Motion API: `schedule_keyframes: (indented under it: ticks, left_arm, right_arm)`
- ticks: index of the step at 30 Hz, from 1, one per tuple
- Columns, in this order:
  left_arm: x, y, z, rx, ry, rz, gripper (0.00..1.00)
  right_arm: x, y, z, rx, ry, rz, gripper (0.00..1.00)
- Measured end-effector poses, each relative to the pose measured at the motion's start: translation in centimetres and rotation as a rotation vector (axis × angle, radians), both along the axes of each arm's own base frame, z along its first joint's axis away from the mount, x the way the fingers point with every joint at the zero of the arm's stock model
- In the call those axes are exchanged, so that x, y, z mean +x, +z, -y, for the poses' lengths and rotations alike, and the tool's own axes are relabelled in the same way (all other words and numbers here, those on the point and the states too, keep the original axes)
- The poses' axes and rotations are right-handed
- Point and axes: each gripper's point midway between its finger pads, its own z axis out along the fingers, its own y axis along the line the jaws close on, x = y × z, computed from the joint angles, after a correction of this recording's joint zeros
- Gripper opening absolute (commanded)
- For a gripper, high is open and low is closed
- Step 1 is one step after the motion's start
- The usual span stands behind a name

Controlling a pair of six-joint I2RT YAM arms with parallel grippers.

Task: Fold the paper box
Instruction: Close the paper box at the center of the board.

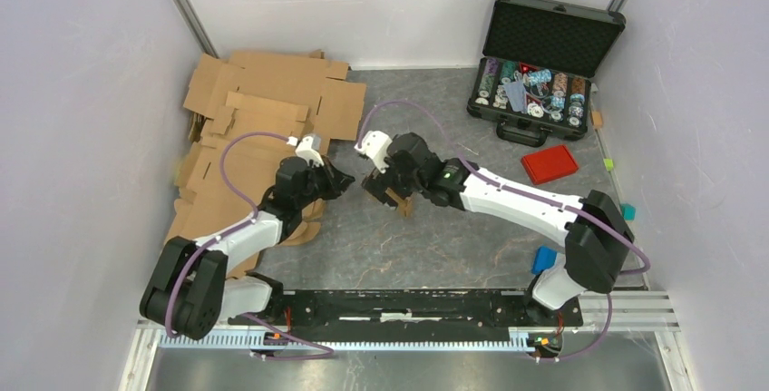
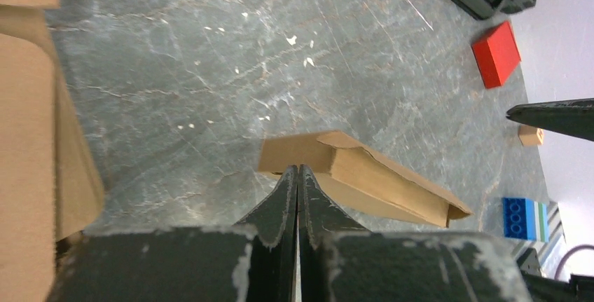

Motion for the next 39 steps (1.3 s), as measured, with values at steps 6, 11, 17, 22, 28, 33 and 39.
schedule_keyframes:
  ticks: [6, 11, 17, 22, 28, 33, 39]
  left_arm:
    - [1.1, 0.1, -1.9, -0.001, 0.062, 0.002, 0.02]
    - [2.1, 0.3, -2.0, -0.001, 0.074, 0.0, 0.02]
    - [3.0, 0.0, -1.6, 0.001, 0.065, -0.017, 0.05]
    - [3.3, -0.4, -1.2, -0.002, 0.045, -0.036, 0.06]
    - [4.2, -0.3, -0.5, -0.008, 0.025, -0.049, 0.06]
    - [4.6, -0.4, 0.2, -0.021, -0.009, -0.061, 0.06]
    - [4.1, -0.9, 0.8, -0.031, -0.045, -0.086, 0.06]
  right_arm:
    - [0.8, -1.1, 2.6, 0.014, -0.021, -0.051, 0.98]
    - [-0.1, -2.0, 2.5, 0.01, 0.018, -0.094, 0.97]
    - [-0.9, -3.7, 1.8, 0.002, 0.06, -0.153, 0.85]
    - [-1.4, -5.5, 1.5, -0.019, 0.076, -0.203, 0.74]
    - [-1.7, -6.2, 1.3, -0.019, 0.086, -0.228, 0.61]
    - [-1.8, -6.7, 1.3, -0.028, 0.087, -0.239, 0.53]
    - [-1.8, -6.9, 1.4, -0.03, 0.086, -0.242, 0.45]
